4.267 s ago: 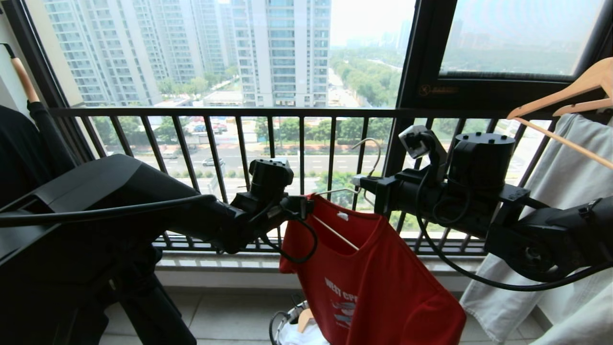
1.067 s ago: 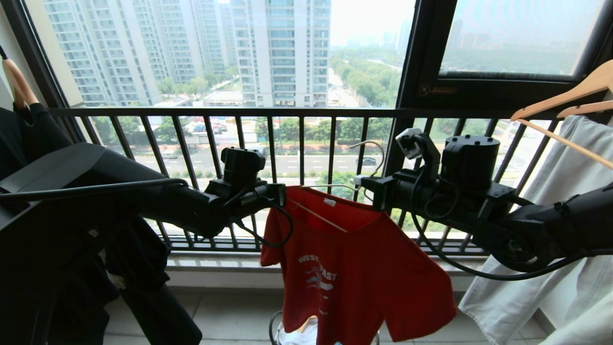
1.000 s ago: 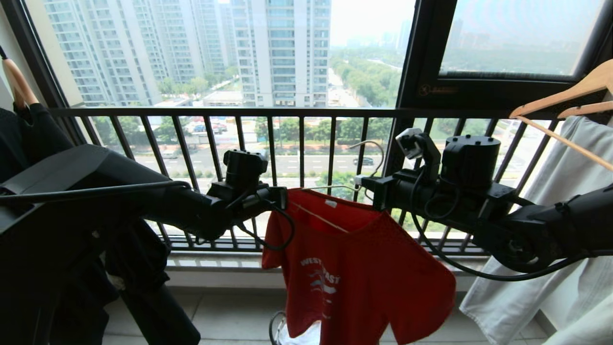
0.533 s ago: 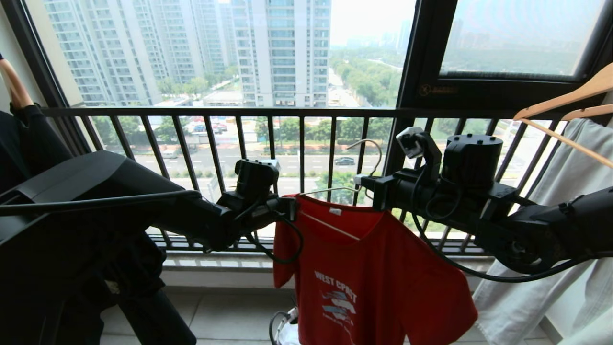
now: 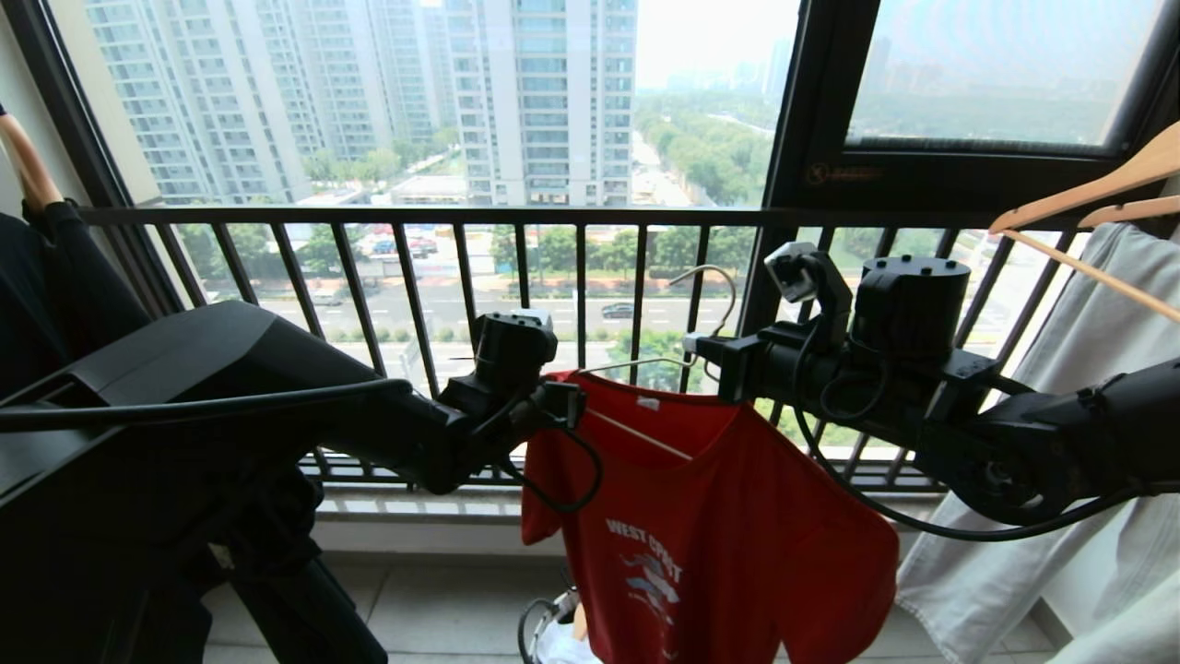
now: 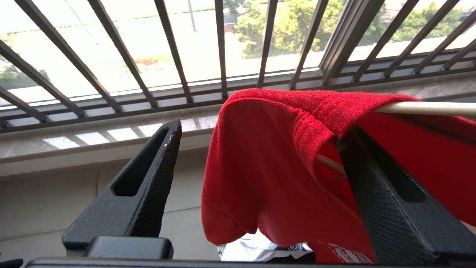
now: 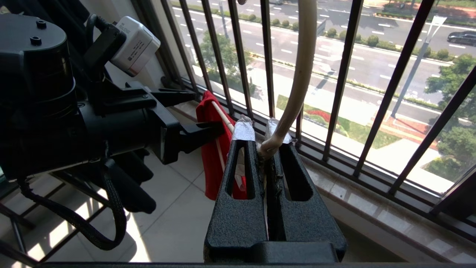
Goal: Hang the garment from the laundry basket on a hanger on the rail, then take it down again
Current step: Take the clothes off the clothes rack
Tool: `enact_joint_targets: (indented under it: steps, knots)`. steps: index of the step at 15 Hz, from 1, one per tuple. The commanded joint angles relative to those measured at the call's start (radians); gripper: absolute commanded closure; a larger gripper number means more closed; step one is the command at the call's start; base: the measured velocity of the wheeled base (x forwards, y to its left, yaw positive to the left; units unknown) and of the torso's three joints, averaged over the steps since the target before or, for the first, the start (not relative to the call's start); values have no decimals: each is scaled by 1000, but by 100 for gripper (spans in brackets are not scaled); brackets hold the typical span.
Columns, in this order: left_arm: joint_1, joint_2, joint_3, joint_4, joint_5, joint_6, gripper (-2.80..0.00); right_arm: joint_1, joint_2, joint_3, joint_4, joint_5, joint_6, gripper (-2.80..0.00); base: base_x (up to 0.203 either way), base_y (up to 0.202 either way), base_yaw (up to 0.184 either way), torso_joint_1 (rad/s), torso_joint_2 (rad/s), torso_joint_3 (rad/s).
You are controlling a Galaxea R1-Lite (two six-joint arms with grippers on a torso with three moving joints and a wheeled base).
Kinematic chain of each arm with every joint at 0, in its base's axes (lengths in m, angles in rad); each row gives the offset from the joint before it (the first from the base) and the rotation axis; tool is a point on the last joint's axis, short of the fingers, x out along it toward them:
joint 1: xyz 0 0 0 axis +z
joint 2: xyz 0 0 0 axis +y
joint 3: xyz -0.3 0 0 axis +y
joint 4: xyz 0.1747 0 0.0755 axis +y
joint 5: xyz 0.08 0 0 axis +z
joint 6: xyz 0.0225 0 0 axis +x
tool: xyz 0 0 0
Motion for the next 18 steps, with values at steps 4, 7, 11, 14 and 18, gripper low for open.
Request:
enact_joint_targets:
  steps: [4,7,11,14,18]
  knots:
    - [-20,7,-3,-23,51,18,-280,-2,4,-4,-5,2,0,0,0,0,0,0,0,0]
    - [-30,12,-4,-65,94,21,-280,-6,6,-19,4,-1,3,0,0,0,0,0,0,0]
    - [-42,4,1,-65,96,18,-280,-15,16,-32,6,-14,3,0,0,0,0,0,0,0]
    - [-40,9,-2,-65,100,18,-280,-15,16,-32,6,-15,3,0,0,0,0,0,0,0]
    - [-39,14,-6,-65,101,19,0,-15,15,-31,6,-15,3,0,0,0,0,0,0,0]
